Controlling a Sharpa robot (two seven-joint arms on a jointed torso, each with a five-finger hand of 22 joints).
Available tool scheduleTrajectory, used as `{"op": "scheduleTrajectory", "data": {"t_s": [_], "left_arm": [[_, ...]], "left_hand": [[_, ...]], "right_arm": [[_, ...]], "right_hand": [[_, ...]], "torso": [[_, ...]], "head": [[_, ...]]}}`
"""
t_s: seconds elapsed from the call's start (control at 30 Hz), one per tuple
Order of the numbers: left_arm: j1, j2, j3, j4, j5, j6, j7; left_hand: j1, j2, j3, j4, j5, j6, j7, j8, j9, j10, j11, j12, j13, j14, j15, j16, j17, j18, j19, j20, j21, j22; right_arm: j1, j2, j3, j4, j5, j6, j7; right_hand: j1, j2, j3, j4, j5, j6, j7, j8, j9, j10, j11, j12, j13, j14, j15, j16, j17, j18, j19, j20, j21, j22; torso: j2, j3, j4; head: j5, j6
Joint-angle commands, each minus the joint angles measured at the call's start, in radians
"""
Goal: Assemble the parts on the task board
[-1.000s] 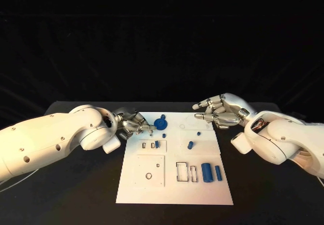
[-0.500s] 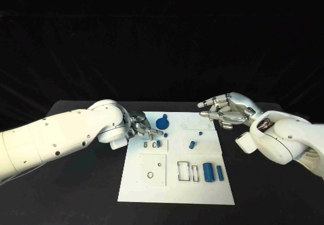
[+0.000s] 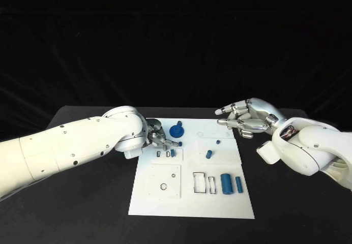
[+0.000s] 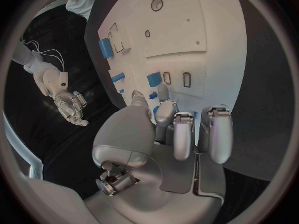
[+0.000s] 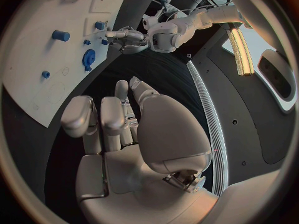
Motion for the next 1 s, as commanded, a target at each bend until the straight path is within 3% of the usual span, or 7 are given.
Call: {"op": "scheduleTrajectory", "data": {"t_s": [0.03, 0.3, 0.43, 1.0], "left_arm": [[-0.001, 0.007, -0.001, -0.008, -0.021, 0.032, -0.025], [-0.001, 0.03, -0.002, -0.03, -0.021, 0.032, -0.025], [-0.003, 0.041, -0.002, -0.045, -0.021, 0.025, -0.022], [-0.009, 0.067, -0.002, -0.056, -0.021, 0.034, -0.013]], "left_hand": [[0.011, 0.008, -0.005, -0.001, -0.004, -0.009, 0.0, 0.008, 0.011, 0.005, -0.003, 0.001, 0.0, 0.105, -0.004, 0.002, 0.263, -0.013, 0.062, -0.004, 0.003, 0.185], [0.022, 0.016, -0.007, 0.001, -0.004, -0.016, -0.001, 0.019, 0.029, 0.007, -0.003, 0.004, 0.004, 0.105, -0.004, 0.002, 0.263, -0.013, 0.063, -0.004, 0.003, 0.186], [0.023, 0.018, -0.008, 0.001, -0.004, -0.017, -0.001, 0.023, 0.035, 0.008, -0.004, 0.005, 0.006, 0.105, -0.004, 0.002, 0.263, -0.013, 0.063, -0.004, 0.003, 0.186], [0.033, 0.027, -0.01, 0.0, -0.003, -0.023, -0.003, 0.036, 0.054, 0.011, -0.005, 0.008, 0.01, 0.105, -0.005, 0.002, 0.263, -0.013, 0.063, -0.004, 0.004, 0.188]], "right_arm": [[0.0, 0.002, 0.0, -0.002, -0.015, 0.029, -0.012], [0.0, 0.009, -0.001, -0.008, -0.026, 0.041, -0.019], [0.0, 0.016, -0.001, -0.011, -0.039, 0.051, -0.019], [0.0, 0.032, -0.004, -0.024, -0.049, 0.062, -0.027]], "right_hand": [[0.008, -0.006, -0.001, -0.004, 0.007, -0.008, -0.002, -0.001, -0.001, -0.003, 0.003, -0.004, -0.001, 0.006, 0.008, -0.006, -0.002, 0.008, -0.006, 0.0, -0.005, -0.003], [0.007, -0.007, -0.002, -0.003, 0.011, -0.01, -0.002, 0.001, -0.001, -0.006, 0.004, -0.006, -0.004, 0.003, 0.009, -0.016, -0.01, 0.011, -0.013, 0.001, -0.012, -0.016], [0.0, -0.007, -0.005, 0.002, 0.013, -0.011, -0.001, 0.002, 0.0, -0.007, 0.005, -0.005, -0.006, 0.001, 0.01, -0.019, -0.012, 0.011, -0.014, 0.002, -0.015, -0.018], [-0.004, -0.006, -0.007, 0.005, 0.013, -0.012, -0.001, 0.004, 0.0, -0.007, 0.005, -0.005, -0.007, 0.001, 0.01, -0.022, -0.013, 0.011, -0.014, 0.002, -0.016, -0.02]], "torso": [[0.0, 0.0003, 0.0001], [0.0, -0.0011, 0.0006], [0.0, 0.0002, 0.0001], [0.0, 0.002, 0.0003]], "head": [[0.0, -0.005], [0.001, -0.012], [0.003, -0.018], [0.001, -0.021]]}}
